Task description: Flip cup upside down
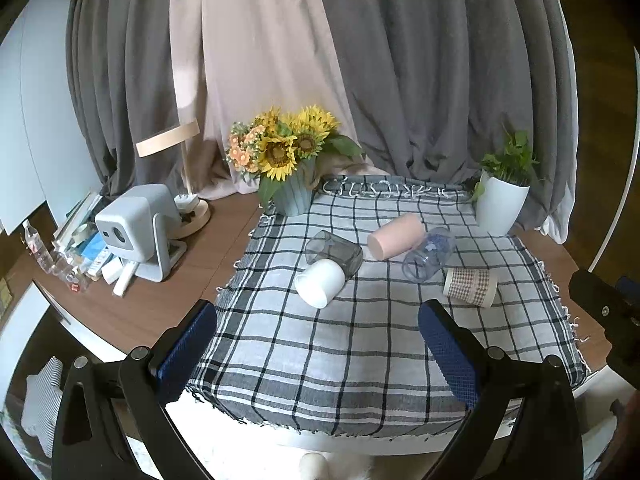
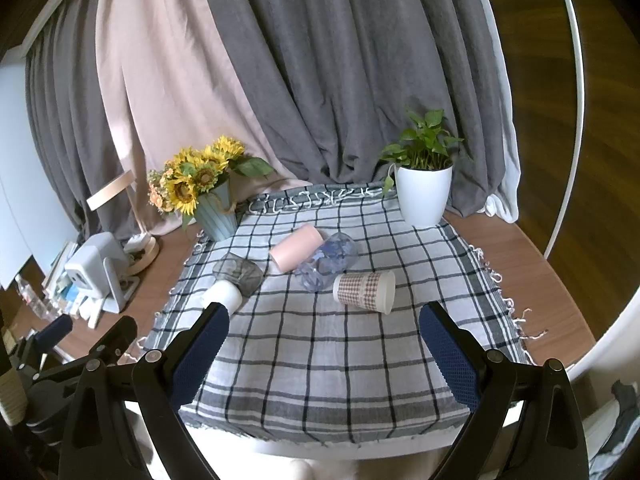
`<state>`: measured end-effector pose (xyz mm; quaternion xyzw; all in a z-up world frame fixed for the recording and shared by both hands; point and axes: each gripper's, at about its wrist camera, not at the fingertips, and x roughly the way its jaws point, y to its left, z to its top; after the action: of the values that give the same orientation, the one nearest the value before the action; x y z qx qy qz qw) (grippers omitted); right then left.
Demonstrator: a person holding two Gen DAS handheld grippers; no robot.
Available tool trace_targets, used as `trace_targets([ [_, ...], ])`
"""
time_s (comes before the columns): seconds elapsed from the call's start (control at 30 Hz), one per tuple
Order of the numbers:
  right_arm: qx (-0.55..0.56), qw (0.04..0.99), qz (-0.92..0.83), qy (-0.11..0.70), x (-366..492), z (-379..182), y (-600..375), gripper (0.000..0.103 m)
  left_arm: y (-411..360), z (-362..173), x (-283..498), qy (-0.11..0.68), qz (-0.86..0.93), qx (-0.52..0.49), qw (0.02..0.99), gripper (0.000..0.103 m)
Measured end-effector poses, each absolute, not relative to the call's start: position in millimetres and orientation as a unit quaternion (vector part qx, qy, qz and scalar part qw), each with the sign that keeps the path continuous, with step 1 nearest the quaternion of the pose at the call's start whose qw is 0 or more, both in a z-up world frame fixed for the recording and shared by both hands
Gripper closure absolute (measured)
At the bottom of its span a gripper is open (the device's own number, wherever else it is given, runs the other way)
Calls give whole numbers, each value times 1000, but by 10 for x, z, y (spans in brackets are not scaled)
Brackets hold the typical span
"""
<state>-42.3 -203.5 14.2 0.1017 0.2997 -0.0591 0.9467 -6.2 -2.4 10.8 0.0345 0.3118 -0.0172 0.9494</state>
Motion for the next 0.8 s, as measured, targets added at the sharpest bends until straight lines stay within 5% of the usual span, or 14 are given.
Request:
trace_targets([
  [0.8,101,947,-59,299,-440,139,-2030,7,-25,101,-78,310,-19,34,950,0],
])
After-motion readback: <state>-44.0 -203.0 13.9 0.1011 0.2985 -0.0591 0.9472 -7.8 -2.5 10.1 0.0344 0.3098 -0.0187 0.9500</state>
